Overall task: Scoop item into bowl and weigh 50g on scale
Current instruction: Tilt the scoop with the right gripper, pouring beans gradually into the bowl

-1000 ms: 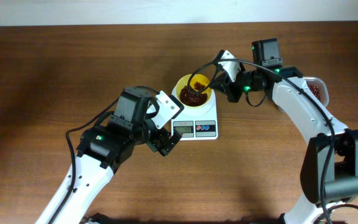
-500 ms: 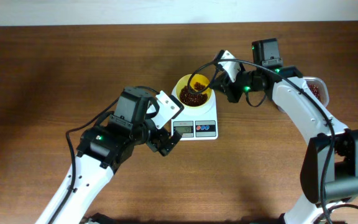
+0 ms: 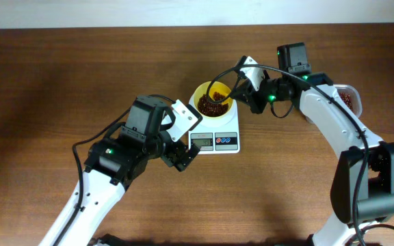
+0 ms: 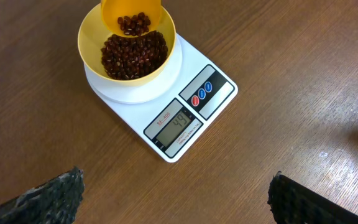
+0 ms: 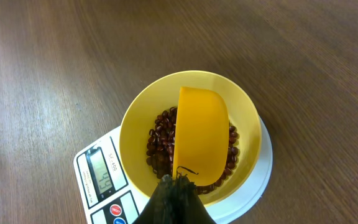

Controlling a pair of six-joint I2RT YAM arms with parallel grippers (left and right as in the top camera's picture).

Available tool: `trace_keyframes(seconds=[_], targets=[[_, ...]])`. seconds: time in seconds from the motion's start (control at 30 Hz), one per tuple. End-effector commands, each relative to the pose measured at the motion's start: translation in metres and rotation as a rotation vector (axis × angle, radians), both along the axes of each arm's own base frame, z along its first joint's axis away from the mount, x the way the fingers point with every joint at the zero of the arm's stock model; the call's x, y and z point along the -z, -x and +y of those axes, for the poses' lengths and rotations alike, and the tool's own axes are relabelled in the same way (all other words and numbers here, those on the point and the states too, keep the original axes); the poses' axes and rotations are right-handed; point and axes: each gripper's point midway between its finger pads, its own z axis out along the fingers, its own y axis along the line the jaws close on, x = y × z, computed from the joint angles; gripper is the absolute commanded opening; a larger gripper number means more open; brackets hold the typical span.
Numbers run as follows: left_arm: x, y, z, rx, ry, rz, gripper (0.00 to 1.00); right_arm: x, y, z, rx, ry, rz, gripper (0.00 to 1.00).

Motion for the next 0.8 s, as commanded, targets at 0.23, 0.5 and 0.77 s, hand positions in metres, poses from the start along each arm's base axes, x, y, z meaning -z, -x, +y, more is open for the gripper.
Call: trace_keyframes(seconds=[0.23,0.5,0.77], targets=[[-0.0024,0.0011,-0.0005,0.002,0.014,0.000,0.99,-0.0005,0.0016,0.0037,-0.019,-0.018,0.002,0.04],[-0.0024,0.0011,-0.0005,0.002,0.014,0.000,0.99,0.0005,0.0022,0.0027,-0.001,-0.020,0.028,0.04],[-0.0024,0.0011,-0.0005,0.002,0.014,0.000,0.99,-0.0001,0.0014,0.0032,-0.001,-0.022,0.023,0.04]])
